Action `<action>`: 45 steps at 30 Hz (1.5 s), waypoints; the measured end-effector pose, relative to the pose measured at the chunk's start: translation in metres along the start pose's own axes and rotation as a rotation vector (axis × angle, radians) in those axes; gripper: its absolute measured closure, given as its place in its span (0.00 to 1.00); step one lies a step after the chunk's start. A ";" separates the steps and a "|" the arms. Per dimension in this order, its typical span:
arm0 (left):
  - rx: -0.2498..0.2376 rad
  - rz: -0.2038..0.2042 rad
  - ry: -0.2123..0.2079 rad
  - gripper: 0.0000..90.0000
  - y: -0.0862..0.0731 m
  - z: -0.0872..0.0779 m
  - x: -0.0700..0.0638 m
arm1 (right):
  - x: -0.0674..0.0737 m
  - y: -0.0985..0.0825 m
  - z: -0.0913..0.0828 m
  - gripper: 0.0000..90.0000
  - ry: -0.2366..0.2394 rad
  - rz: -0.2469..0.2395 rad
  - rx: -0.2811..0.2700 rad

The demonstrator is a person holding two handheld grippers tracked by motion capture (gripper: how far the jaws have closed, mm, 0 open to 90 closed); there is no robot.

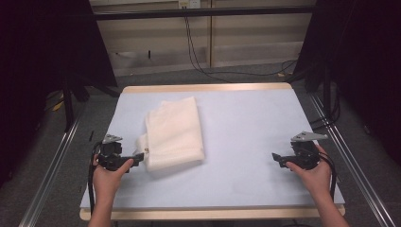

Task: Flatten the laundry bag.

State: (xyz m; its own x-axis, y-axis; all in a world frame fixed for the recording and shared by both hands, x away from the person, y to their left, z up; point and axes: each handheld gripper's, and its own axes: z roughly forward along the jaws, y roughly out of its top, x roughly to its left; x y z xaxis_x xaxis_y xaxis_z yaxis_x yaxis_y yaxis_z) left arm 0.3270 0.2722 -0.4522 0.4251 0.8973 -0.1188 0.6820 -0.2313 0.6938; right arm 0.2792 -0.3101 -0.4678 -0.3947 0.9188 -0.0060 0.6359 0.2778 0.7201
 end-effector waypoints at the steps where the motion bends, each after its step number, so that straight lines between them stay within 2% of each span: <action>1: -0.001 -0.003 -0.006 0.06 0.001 0.001 -0.001 | 0.001 0.000 0.000 0.12 -0.004 -0.007 -0.002; 5: 0.002 0.000 -0.024 0.07 0.001 0.001 -0.004 | 0.003 0.001 -0.001 0.12 -0.004 0.006 -0.006; 11: 0.014 0.004 -0.028 0.07 0.002 0.002 -0.005 | 0.003 0.001 0.001 0.12 -0.001 -0.002 -0.006; 14: 0.005 -0.012 -0.031 0.07 0.003 0.004 -0.008 | 0.004 0.001 0.000 0.12 0.005 0.008 -0.004; 18: 0.027 0.007 -0.032 0.07 0.003 0.004 -0.008 | 0.002 0.001 0.000 0.12 0.005 0.005 -0.007; 22: 0.020 -0.012 -0.033 0.08 0.003 0.006 -0.008 | 0.003 0.000 -0.001 0.13 -0.004 0.006 -0.011; 23: 0.032 -0.008 -0.034 0.09 0.003 0.006 -0.007 | 0.003 0.000 -0.001 0.13 0.001 0.004 -0.018; 28: 0.028 -0.011 -0.047 0.15 0.004 0.008 -0.006 | 0.004 0.000 -0.004 0.13 -0.003 0.009 -0.030; 30: 0.021 -0.034 -0.061 0.16 0.004 0.010 -0.006 | 0.003 -0.001 -0.005 0.13 0.000 0.005 -0.035; 32: 0.023 -0.026 -0.060 0.21 0.004 0.011 -0.005 | 0.004 -0.002 -0.006 0.13 -0.003 0.006 -0.033; 35: 0.030 -0.033 -0.081 0.26 0.005 0.014 -0.005 | 0.005 -0.003 -0.007 0.13 -0.005 0.003 -0.032; 36: 0.033 -0.040 -0.077 0.26 0.005 0.016 -0.005 | 0.005 -0.003 -0.007 0.13 -0.005 -0.001 -0.033; 37: 0.038 -0.054 -0.091 0.30 0.005 0.019 -0.005 | 0.005 -0.004 -0.008 0.13 -0.010 -0.005 -0.034; 40: 0.057 -0.054 -0.093 0.32 0.004 0.023 -0.004 | 0.006 -0.006 -0.009 0.14 -0.015 -0.006 -0.026; 41: 0.057 -0.076 -0.109 0.34 0.002 0.027 -0.005 | 0.006 -0.007 -0.009 0.14 -0.016 -0.004 -0.027; 43: 0.064 -0.075 -0.110 0.34 0.002 0.028 -0.004 | 0.006 -0.007 -0.010 0.14 -0.016 0.001 -0.024; 44: 0.061 -0.091 -0.122 0.37 0.001 0.029 -0.005 | 0.005 -0.008 -0.011 0.14 -0.016 -0.011 -0.029; 45: 0.064 -0.088 -0.123 0.40 0.000 0.030 -0.004 | 0.005 -0.009 -0.013 0.14 -0.017 -0.008 -0.029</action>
State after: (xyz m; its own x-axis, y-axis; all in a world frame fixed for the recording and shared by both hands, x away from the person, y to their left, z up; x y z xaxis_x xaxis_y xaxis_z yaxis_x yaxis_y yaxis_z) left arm 0.3435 0.2567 -0.4730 0.4288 0.8634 -0.2659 0.7548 -0.1807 0.6305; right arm 0.2626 -0.3113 -0.4649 -0.3877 0.9215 -0.0235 0.6133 0.2769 0.7398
